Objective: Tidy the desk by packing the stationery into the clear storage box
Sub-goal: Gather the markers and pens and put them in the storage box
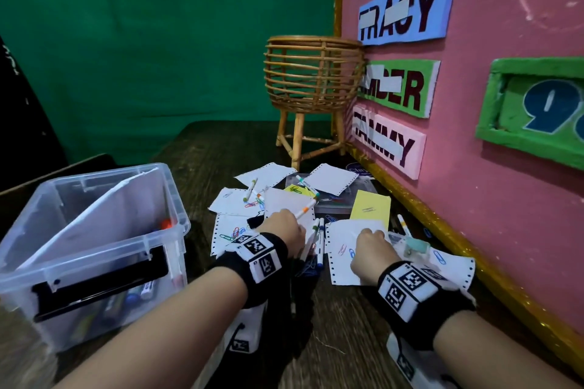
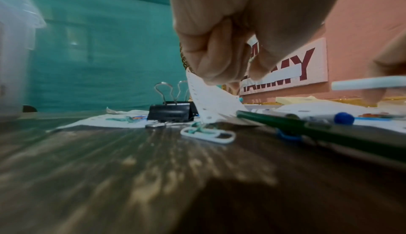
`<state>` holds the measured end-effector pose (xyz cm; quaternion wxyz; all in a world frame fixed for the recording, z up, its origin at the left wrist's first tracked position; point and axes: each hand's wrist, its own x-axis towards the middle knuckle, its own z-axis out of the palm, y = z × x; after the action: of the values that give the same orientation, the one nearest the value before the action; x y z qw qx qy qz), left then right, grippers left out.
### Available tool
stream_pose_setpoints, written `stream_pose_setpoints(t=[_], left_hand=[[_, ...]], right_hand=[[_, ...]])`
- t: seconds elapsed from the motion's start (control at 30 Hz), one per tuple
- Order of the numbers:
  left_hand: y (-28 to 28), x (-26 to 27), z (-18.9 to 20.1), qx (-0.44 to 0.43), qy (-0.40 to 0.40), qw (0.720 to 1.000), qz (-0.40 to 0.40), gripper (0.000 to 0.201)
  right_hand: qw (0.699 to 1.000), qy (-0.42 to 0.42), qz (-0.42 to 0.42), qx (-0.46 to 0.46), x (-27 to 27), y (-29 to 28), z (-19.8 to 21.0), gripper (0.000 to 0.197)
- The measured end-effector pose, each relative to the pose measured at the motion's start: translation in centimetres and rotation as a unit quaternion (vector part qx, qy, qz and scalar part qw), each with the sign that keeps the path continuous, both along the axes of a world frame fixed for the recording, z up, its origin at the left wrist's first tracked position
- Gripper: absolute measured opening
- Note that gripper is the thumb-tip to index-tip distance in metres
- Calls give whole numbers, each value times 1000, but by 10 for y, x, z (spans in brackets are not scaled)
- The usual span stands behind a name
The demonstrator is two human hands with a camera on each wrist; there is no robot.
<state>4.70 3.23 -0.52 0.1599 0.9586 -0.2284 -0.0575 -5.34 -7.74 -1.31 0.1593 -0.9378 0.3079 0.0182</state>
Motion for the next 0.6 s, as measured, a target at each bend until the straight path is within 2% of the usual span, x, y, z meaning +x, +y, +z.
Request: stream_pose_setpoints(t=[0.13, 0.27, 0.33, 0.43, 0.5, 0.6], left_hand=[[-11, 3, -3, 78, 38, 994, -59, 37], [-15, 0, -1, 156, 43, 984, -68, 44], [-14, -5, 4, 153, 34, 986, -65, 40], [-9, -9, 10, 122, -9, 991, -52, 41], [-4, -8, 9, 131, -15, 991, -27, 41], [7, -12, 10, 111, 7, 994, 20, 41]], right_hand=[[999, -38, 22, -17, 3, -2, 0, 27], [993, -77, 79, -52, 4, -3, -1, 20], [986, -78, 144, -32, 6, -3, -4, 24], [976, -12, 215, 10, 9, -4, -7, 34], [973, 36, 228, 24, 9, -5, -8, 37], [976, 41, 213, 20, 10, -3, -6, 30]])
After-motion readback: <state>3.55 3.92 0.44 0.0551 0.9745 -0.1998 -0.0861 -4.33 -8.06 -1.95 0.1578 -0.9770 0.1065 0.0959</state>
